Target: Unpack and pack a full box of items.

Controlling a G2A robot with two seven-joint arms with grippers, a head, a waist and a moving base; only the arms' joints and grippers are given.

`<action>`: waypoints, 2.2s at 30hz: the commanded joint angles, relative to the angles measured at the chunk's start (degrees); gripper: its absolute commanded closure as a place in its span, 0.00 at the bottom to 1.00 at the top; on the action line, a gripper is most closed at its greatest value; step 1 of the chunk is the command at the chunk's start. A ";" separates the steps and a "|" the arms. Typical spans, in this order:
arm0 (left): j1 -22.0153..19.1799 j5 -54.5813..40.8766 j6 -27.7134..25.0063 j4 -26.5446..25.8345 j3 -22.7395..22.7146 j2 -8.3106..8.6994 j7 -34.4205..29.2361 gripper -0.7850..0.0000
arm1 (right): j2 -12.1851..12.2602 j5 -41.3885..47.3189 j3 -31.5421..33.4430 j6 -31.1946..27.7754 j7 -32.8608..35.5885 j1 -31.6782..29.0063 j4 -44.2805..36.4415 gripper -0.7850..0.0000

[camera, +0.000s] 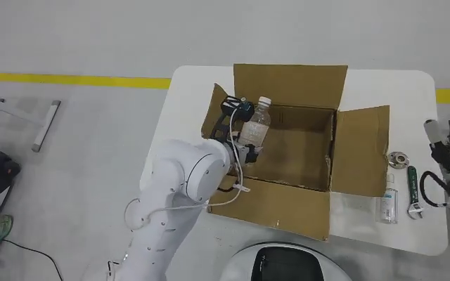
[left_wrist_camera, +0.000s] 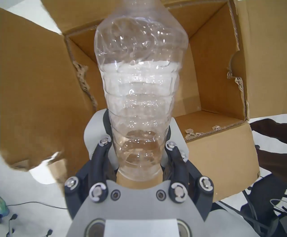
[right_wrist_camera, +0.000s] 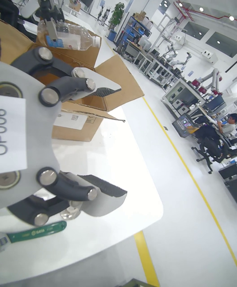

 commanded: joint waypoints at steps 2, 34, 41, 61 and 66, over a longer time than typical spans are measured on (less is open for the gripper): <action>-0.15 -1.74 2.32 2.65 2.23 -0.47 0.01 1.00 | -0.04 -0.87 1.86 0.18 -1.20 -0.84 -0.08 0.00; -4.65 -9.86 15.18 20.52 7.77 -3.95 9.94 1.00 | -0.63 -11.22 -0.58 2.63 -8.02 -0.60 4.59 0.00; -8.31 -10.08 18.89 32.07 9.27 -5.40 13.64 1.00 | -0.77 -11.53 -0.57 2.89 -7.83 -1.03 4.32 0.00; -9.99 -8.23 17.91 32.93 9.29 -6.24 12.67 0.00 | -0.36 -17.57 0.93 1.46 3.27 -2.60 1.12 0.00; -7.28 -2.73 12.66 21.04 8.06 -4.81 10.59 0.00 | 0.24 -20.40 2.54 -3.86 13.89 -5.87 -1.88 0.00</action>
